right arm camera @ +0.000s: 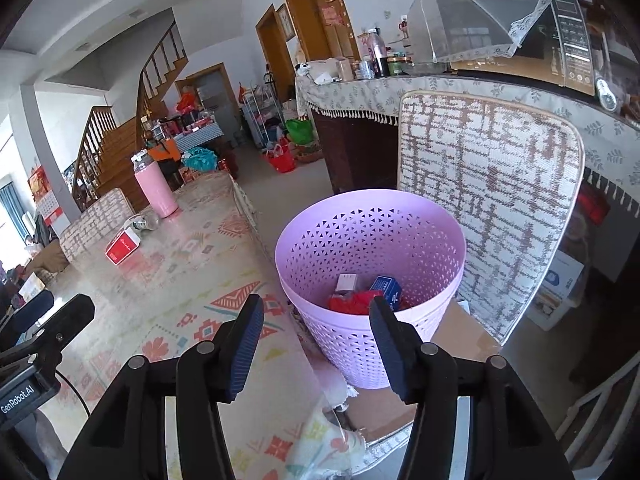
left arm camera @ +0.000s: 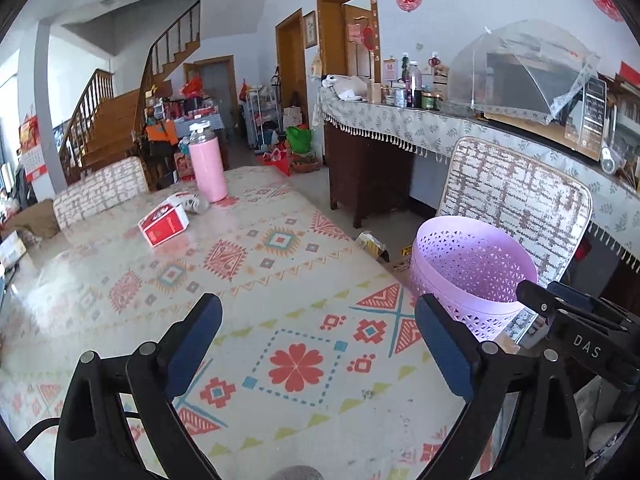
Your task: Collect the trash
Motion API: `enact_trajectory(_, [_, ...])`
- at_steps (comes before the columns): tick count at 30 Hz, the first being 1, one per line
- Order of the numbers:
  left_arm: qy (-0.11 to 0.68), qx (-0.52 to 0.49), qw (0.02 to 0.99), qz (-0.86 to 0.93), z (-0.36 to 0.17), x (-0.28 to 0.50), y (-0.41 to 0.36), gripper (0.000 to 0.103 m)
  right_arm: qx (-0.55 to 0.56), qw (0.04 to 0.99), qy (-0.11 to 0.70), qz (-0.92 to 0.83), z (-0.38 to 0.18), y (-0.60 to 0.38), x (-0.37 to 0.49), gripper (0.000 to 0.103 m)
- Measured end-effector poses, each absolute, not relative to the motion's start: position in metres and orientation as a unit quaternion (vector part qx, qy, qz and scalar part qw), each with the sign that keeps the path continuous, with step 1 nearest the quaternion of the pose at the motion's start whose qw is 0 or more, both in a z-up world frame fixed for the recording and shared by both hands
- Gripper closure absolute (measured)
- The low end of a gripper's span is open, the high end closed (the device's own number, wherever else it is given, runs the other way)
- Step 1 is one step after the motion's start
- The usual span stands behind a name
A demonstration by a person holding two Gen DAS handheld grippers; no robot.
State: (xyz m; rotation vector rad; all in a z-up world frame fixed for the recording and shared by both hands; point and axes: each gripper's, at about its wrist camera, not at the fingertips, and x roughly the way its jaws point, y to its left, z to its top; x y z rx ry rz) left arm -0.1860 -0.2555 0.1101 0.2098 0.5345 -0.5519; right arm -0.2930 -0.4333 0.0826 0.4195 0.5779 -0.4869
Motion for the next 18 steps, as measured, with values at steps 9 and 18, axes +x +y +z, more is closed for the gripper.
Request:
enact_trajectory(9, [0.246, 0.091, 0.93, -0.259, 0.105, -0.201, -0.232, 0.005, 0.187, 0.908, 0.279, -0.249, 0.087, -0.412, -0.301, 0.04])
enact_trajectory(18, [0.283, 0.114, 0.911, -0.276, 0.091, -0.215, -0.233, 0.004, 0.171, 0.908, 0.282, -0.258, 0.082, -0.392, -0.316, 0.035])
